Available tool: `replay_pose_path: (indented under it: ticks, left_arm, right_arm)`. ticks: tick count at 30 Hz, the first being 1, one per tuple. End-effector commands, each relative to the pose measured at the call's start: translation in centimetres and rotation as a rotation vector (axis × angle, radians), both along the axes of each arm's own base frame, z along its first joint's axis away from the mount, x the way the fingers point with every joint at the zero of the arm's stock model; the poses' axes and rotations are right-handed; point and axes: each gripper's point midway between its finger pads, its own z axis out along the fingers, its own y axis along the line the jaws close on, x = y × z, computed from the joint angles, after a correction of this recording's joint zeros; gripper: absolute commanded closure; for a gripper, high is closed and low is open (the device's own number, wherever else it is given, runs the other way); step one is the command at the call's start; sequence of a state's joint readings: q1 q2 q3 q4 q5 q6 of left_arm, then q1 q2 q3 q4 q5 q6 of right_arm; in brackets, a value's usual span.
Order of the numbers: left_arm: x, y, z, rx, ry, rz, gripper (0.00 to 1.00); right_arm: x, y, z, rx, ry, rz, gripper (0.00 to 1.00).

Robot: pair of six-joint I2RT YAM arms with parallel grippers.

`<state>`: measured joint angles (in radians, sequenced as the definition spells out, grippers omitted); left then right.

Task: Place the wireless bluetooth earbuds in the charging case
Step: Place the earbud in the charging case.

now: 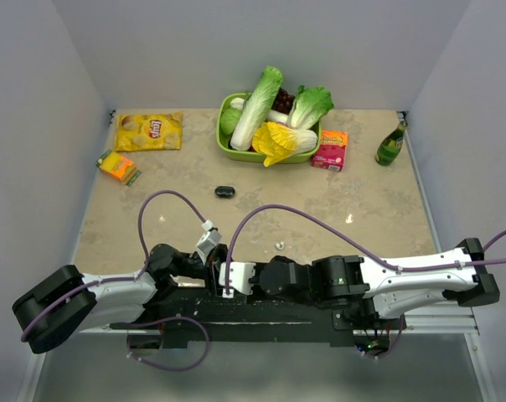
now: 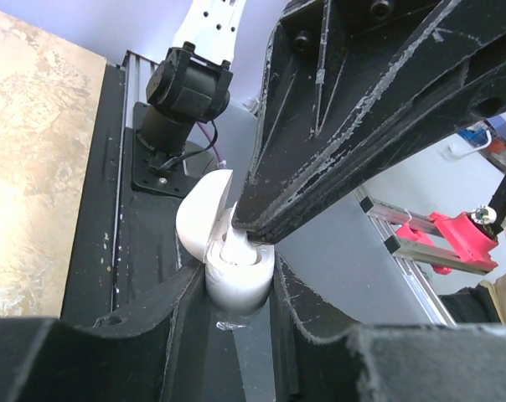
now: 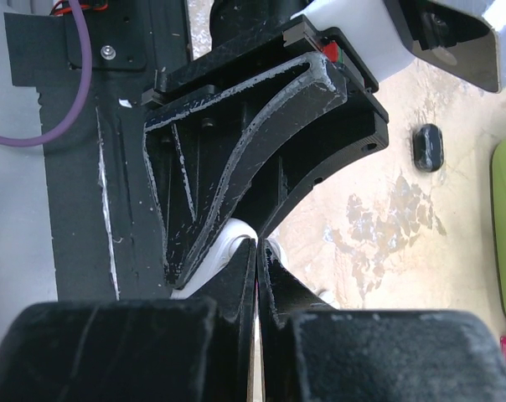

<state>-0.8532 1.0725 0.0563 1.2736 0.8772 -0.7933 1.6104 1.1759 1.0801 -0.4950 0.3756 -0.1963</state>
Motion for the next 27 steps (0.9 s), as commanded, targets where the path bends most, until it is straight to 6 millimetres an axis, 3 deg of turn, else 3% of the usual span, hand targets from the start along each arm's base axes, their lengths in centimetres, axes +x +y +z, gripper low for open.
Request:
replay_pose_path:
  ticks: [1,5,12,16,19,21,23,26,27]
  left_arm:
    - [-0.7,0.6,5.8,-0.240,-0.205,-0.007,1.00]
    - [-0.7,0.6,5.9,-0.242,-0.206,-0.004,1.00]
    - [-0.6,0.6,5.7,-0.239,-0.209,0.001,1.00]
    - [-0.4,0.5,5.6,-0.234,-0.207,0.007,1.00]
    - [-0.2,0.4,5.5,-0.230,-0.206,0.021,1.00]
    - [0.0,0.4,5.4,-0.228,-0.209,0.037,1.00]
    - [0.9,0.2,5.1,-0.216,-0.214,0.088,1.00]
    - [2.5,0.2,5.2,-0.220,-0.238,0.193,1.00]
    - [2.9,0.4,5.3,-0.223,-0.268,0.227,1.00]
  right_arm:
    - [-0.6,0.6,0.6,0.046,0.009,0.021,1.00]
    - [-0.5,0.6,0.4,0.045,0.020,0.004,0.98]
    - [0.3,0.1,2.2,0.117,0.015,-0.061,0.70]
    - [1.0,-0.2,3.8,0.177,0.011,-0.110,0.62]
    - [1.8,-1.0,6.9,0.289,0.012,-0.168,0.58]
    - [2.5,-2.5,9.8,0.401,0.019,-0.221,0.55]
    - [4.7,-5.4,12.4,0.535,0.005,-0.373,0.52]
    - [7.5,-8.6,11.6,0.592,0.021,-0.591,0.46]
    - [9.4,-10.0,10.7,0.587,0.025,-0.680,0.46]
